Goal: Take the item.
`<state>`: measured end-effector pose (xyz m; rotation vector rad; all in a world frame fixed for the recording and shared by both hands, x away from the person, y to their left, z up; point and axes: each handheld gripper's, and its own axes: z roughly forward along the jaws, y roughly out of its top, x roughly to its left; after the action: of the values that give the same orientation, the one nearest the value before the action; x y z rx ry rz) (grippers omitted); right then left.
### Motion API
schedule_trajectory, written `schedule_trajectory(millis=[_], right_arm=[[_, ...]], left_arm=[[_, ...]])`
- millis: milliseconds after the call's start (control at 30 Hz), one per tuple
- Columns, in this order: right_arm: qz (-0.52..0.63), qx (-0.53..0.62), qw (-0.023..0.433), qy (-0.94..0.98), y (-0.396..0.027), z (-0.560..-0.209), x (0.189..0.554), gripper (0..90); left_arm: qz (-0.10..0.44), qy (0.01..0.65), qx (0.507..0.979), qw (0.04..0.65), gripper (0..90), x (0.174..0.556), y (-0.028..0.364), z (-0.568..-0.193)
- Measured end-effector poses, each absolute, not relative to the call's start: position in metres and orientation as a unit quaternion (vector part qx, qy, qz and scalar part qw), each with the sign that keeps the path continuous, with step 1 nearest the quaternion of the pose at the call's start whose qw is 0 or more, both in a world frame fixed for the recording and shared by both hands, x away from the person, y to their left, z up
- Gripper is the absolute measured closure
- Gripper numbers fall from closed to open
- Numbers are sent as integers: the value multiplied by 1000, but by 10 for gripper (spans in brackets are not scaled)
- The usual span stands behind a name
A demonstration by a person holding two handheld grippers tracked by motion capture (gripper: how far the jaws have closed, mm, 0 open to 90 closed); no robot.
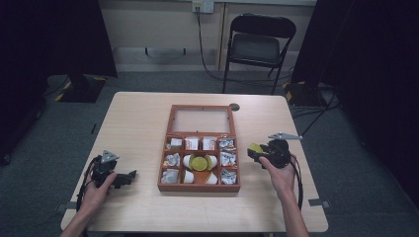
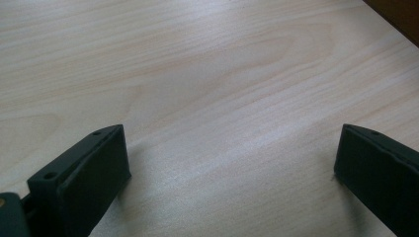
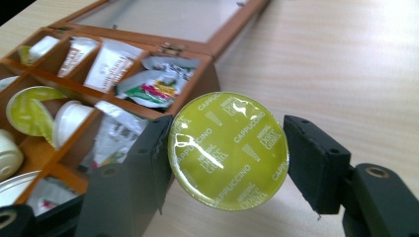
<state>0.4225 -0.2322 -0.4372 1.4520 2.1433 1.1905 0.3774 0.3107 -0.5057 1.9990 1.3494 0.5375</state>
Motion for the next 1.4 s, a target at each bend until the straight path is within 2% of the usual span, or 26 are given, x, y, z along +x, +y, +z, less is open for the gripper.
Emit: schedule_trajectory(millis=[367, 833, 1033, 1400], right_arm=[[376, 522, 138, 753, -236, -465, 433, 382], [360, 533, 138, 753, -241, -476, 436, 373], [376, 536, 146, 742, -243, -472, 434, 237], [382, 538, 143, 738, -245, -466, 423, 176]], left_arm=[[206, 516, 764, 329, 0, 377, 311, -506], [206, 516, 764, 329, 0, 377, 311, -506], [206, 516, 764, 329, 0, 377, 311, -506], [205, 515, 764, 329, 0, 377, 311, -506]])
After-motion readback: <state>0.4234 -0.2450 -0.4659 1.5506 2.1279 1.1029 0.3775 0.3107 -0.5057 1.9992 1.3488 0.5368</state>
